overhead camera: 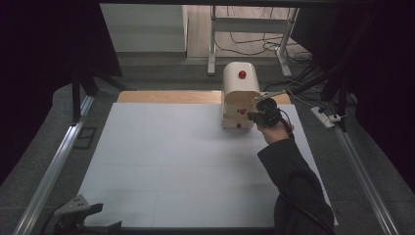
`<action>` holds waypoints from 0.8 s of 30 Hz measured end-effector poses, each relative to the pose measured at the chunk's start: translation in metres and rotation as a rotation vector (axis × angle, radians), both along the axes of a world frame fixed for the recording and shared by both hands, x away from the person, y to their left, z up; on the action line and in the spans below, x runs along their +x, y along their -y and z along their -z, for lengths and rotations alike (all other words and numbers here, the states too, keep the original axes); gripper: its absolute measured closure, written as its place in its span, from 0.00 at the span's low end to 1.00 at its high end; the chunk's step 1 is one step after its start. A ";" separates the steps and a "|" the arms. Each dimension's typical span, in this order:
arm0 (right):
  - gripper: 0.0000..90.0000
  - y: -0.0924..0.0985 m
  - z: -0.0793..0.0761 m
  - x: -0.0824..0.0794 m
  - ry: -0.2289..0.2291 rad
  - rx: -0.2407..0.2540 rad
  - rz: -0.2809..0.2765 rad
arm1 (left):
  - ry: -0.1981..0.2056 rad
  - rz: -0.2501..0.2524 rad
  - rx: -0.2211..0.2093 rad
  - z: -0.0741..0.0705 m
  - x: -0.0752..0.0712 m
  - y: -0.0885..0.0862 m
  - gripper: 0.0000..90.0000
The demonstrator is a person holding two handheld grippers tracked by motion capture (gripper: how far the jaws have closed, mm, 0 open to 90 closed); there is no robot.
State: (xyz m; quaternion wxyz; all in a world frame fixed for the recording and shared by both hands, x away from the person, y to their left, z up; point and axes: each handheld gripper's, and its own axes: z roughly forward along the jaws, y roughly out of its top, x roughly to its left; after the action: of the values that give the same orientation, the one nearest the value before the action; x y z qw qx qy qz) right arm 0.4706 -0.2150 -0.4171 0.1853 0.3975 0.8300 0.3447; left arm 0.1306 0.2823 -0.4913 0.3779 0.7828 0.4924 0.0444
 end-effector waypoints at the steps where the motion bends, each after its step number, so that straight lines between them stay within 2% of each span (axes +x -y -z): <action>1: 1.00 0.000 0.000 0.000 0.002 0.000 0.003 | 0.000 0.000 0.000 0.000 0.000 0.000 0.03; 11: 1.00 0.000 0.001 0.002 0.013 -0.004 0.017 | 0.001 -0.001 0.003 0.000 0.000 0.000 0.03; 15: 0.99 0.000 0.003 -0.001 -0.001 -0.008 -0.004 | 0.001 -0.002 0.003 0.000 0.000 0.000 0.03; 19: 0.93 0.000 0.006 -0.007 -0.004 -0.015 -0.032 | 0.000 -0.002 0.004 0.000 0.000 0.000 0.03; 24: 0.84 0.002 0.006 -0.015 -0.007 0.007 -0.047 | -0.001 -0.003 0.007 0.000 0.000 0.001 0.03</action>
State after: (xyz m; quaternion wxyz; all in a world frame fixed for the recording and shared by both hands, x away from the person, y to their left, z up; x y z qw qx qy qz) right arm 0.4552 -0.2166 -0.4235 0.1728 0.3796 0.8385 0.3506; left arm 0.1304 0.2817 -0.4912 0.3751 0.7833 0.4935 0.0463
